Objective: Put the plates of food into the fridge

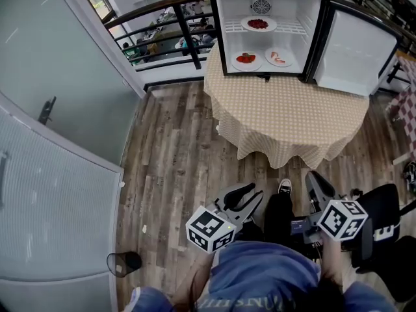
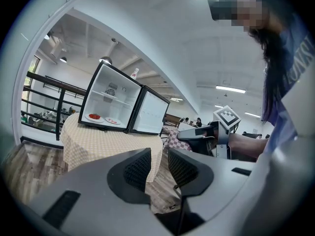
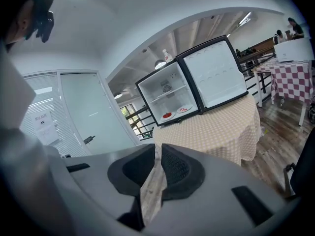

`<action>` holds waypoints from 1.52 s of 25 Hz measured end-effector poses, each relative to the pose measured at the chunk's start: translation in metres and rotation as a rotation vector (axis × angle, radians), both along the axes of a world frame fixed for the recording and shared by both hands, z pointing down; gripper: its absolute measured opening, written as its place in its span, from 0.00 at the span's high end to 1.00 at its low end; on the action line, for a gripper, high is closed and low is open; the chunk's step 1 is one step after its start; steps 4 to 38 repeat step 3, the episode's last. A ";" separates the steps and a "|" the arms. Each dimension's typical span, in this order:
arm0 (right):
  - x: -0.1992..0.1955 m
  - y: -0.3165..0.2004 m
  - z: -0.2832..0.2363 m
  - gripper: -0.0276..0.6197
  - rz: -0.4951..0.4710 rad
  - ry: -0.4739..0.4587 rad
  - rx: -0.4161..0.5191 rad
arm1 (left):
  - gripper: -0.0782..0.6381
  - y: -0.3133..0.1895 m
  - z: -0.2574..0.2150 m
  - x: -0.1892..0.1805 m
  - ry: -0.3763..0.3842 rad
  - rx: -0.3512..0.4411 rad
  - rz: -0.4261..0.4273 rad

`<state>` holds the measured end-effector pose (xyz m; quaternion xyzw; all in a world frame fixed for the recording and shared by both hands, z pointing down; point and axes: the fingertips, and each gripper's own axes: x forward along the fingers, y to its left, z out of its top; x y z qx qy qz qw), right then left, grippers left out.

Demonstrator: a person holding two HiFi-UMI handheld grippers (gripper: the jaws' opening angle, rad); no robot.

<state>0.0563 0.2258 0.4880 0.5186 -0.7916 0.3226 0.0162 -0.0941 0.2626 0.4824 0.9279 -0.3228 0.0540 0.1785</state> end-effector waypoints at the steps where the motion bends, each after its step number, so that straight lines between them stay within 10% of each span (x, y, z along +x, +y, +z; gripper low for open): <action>1: 0.004 -0.002 -0.001 0.87 0.010 0.003 0.005 | 0.73 -0.001 0.000 -0.001 0.001 0.001 -0.005; 38: 0.014 -0.006 -0.004 0.87 0.030 0.011 0.015 | 0.73 -0.004 0.000 -0.003 0.002 0.004 -0.014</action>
